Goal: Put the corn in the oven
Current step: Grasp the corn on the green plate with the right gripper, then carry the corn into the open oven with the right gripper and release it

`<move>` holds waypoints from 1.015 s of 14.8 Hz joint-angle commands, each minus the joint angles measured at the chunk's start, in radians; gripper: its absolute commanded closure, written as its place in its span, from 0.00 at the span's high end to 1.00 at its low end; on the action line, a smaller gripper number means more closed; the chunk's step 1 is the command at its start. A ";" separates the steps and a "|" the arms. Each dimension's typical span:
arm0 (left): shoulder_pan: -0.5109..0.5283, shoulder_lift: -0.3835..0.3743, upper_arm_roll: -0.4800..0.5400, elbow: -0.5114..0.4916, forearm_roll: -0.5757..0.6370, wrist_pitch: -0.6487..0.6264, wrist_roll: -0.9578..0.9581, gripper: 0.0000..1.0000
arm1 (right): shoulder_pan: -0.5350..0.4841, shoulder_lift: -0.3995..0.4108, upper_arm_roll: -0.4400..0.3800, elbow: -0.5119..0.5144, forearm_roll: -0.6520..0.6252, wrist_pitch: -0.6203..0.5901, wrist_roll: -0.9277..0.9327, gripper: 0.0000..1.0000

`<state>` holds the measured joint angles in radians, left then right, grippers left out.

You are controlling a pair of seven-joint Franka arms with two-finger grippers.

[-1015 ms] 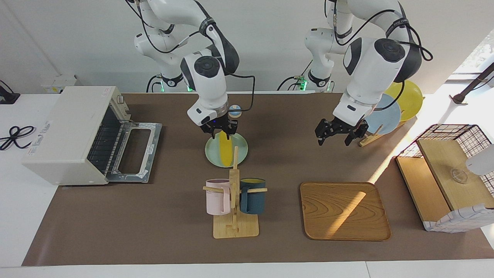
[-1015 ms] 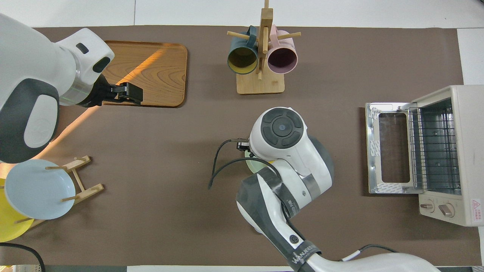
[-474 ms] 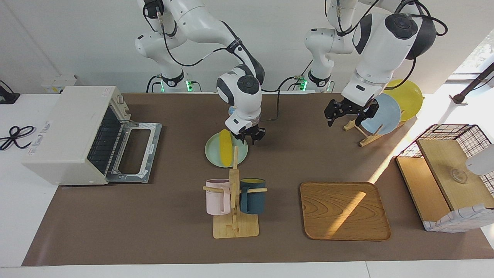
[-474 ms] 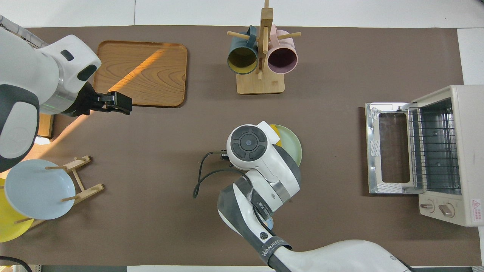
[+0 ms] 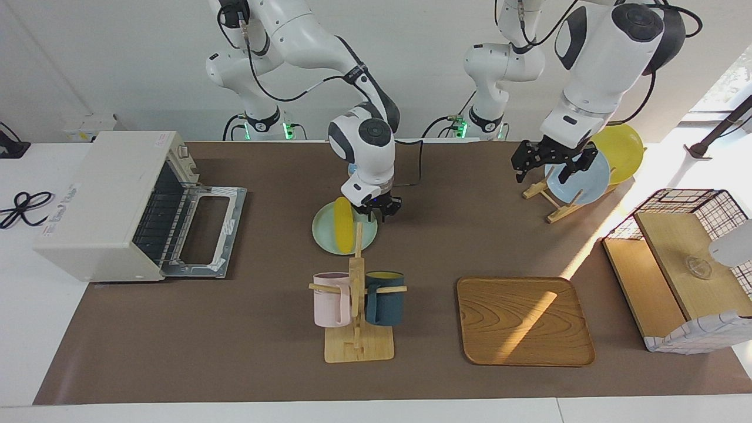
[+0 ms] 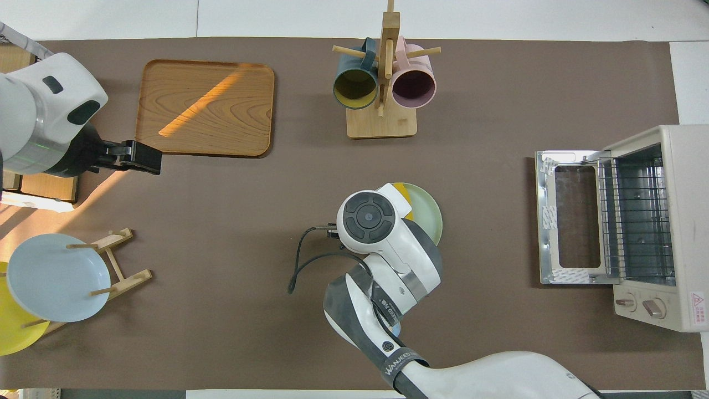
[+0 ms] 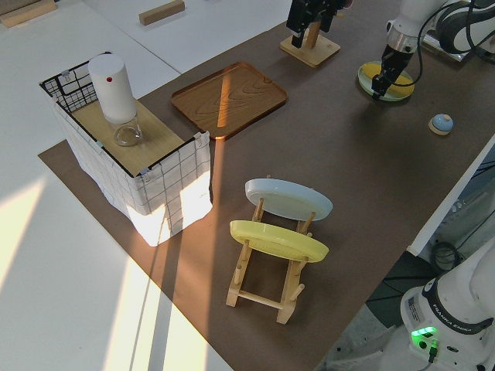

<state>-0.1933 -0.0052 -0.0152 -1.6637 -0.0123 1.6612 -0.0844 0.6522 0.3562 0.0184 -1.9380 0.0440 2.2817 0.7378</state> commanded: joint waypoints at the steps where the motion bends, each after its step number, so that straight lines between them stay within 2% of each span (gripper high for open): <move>1: 0.037 -0.045 -0.026 -0.077 0.021 0.006 0.049 1.00 | 0.006 -0.022 -0.006 -0.024 -0.016 0.009 0.000 0.00; 3: 0.040 -0.045 -0.028 -0.080 0.020 0.012 0.045 1.00 | -0.005 -0.019 -0.006 0.008 -0.096 -0.037 -0.024 0.00; 5: 0.040 -0.036 -0.025 -0.073 -0.017 0.025 0.035 1.00 | -0.029 -0.013 -0.006 0.107 -0.168 -0.193 -0.066 0.00; 7: 0.032 -0.030 -0.019 -0.065 -0.047 0.032 0.034 1.00 | -0.071 -0.010 -0.006 0.216 -0.171 -0.344 -0.167 0.00; 8: 0.029 -0.029 -0.017 -0.062 -0.048 0.028 0.034 1.00 | -0.097 -0.011 -0.008 0.237 -0.173 -0.384 -0.205 0.00; 13: 0.026 -0.015 -0.015 -0.061 -0.046 0.022 0.035 1.00 | -0.261 -0.114 -0.015 0.212 -0.174 -0.519 -0.319 0.00; 15: 0.023 -0.003 -0.012 -0.032 -0.046 -0.006 0.035 1.00 | -0.307 -0.135 -0.017 0.189 -0.212 -0.565 -0.327 0.00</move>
<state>-0.1704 -0.0138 -0.0290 -1.7093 -0.0453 1.6714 -0.0543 0.3839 0.2612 -0.0069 -1.7043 -0.1195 1.7509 0.4222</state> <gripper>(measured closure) 0.000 0.974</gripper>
